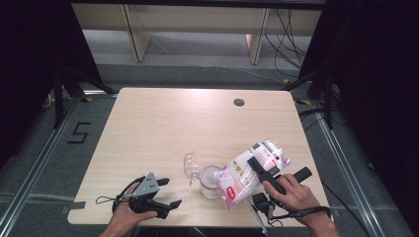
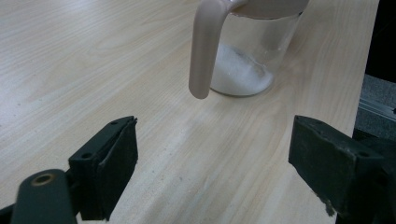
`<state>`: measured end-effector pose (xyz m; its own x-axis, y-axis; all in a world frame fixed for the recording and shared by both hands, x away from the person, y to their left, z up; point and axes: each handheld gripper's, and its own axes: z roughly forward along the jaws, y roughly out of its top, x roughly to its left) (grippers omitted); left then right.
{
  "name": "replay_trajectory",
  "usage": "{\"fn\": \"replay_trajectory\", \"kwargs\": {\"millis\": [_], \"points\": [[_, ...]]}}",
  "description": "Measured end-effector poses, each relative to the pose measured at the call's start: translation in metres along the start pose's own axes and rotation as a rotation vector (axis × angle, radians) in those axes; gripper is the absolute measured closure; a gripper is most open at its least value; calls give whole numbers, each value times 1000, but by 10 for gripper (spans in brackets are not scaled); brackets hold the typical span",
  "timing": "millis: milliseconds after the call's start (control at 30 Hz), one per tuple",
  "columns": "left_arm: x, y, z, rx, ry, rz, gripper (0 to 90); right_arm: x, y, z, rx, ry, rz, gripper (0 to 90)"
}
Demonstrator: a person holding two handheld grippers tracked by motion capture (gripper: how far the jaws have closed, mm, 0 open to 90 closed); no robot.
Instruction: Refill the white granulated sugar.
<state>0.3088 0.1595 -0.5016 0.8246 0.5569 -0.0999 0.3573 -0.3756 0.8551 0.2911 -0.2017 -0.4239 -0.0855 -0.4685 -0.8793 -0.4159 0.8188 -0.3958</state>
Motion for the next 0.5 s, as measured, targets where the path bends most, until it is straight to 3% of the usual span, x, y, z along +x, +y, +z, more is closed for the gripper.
{"fn": "replay_trajectory", "kwargs": {"millis": [500], "points": [[0,0,0,-3,12,-3,153,-2,1,-1,13,0,-10,598]]}}
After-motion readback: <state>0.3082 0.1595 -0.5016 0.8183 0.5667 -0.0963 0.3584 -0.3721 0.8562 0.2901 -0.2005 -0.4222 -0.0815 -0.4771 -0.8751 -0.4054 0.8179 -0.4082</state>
